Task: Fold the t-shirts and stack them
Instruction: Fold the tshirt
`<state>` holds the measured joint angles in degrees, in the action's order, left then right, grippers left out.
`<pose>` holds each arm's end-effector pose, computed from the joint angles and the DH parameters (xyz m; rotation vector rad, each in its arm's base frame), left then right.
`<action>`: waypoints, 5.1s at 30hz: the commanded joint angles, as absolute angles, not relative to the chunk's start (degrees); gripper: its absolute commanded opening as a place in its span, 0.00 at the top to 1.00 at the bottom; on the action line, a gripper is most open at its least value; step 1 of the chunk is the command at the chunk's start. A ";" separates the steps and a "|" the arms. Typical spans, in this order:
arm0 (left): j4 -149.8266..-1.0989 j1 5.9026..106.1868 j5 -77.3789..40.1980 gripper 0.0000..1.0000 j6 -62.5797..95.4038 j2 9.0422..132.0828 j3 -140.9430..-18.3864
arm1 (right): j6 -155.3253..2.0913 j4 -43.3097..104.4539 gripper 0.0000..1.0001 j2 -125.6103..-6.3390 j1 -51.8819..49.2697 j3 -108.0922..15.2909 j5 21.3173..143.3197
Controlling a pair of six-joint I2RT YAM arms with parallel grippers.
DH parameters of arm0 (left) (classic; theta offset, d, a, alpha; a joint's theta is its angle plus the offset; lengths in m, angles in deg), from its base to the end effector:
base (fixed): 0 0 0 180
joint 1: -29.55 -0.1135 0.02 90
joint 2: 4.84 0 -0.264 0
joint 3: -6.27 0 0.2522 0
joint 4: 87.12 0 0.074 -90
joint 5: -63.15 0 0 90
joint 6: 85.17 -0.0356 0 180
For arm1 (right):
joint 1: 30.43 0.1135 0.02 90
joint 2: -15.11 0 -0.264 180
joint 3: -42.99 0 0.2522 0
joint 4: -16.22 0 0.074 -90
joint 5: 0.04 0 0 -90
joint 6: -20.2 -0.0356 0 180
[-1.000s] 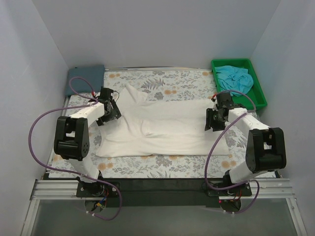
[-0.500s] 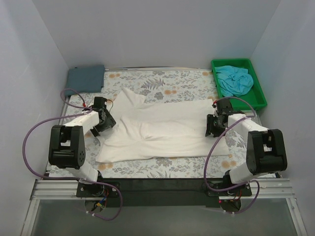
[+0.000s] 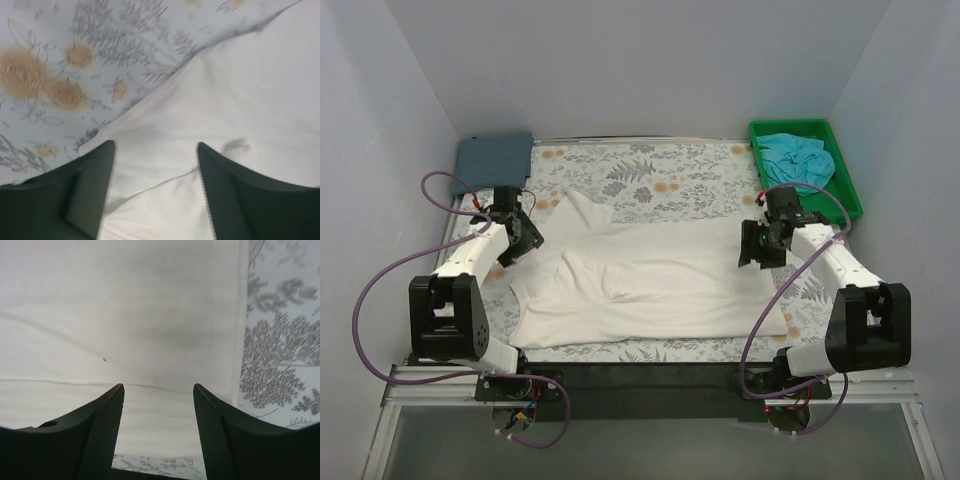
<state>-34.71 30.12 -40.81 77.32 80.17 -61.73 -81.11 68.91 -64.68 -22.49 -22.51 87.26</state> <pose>0.2764 0.0058 0.2011 -1.6402 2.1583 -0.0263 0.2577 0.0376 0.2102 0.0676 2.7482 0.1575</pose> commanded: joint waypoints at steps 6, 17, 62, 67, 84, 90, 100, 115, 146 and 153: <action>-49.10 29.98 -35.11 0.63 68.91 88.22 -70.50 | -78.15 61.53 0.47 -71.28 -22.52 -39.92 82.58; -50.60 29.98 -34.59 0.51 64.07 97.37 -75.43 | -75.69 60.30 0.47 -81.12 -22.52 -44.77 86.27; -49.10 30.07 -35.20 1.00 66.09 103.09 -72.53 | -71.04 55.55 0.80 -103.46 -24.98 -55.31 94.18; -48.57 30.07 -34.50 1.00 66.00 103.26 -73.85 | -70.59 55.64 0.97 -102.67 -24.98 -55.84 94.27; -50.42 30.07 -29.49 1.00 63.72 95.18 -76.49 | -71.12 57.84 0.99 -96.87 -25.07 -56.37 93.56; -50.42 30.07 -29.40 1.00 63.72 91.05 -74.91 | -72.53 58.45 0.99 -92.39 -24.98 -54.09 91.81; -49.98 30.07 -29.84 1.00 63.98 85.51 -71.31 | -74.55 58.89 0.99 -85.18 -25.25 -47.41 90.84; -47.61 30.07 -34.85 1.00 64.86 76.99 -64.80 | -76.75 58.80 0.99 -75.51 -27.27 -38.89 88.11; -42.33 30.07 -36.26 1.00 69.69 70.56 -56.63 | -80.08 58.98 0.99 -66.63 -29.82 -24.38 91.45; -41.02 30.07 -36.52 1.00 72.41 72.24 -54.96 | -83.16 58.81 0.99 -69.00 -29.90 -21.31 91.80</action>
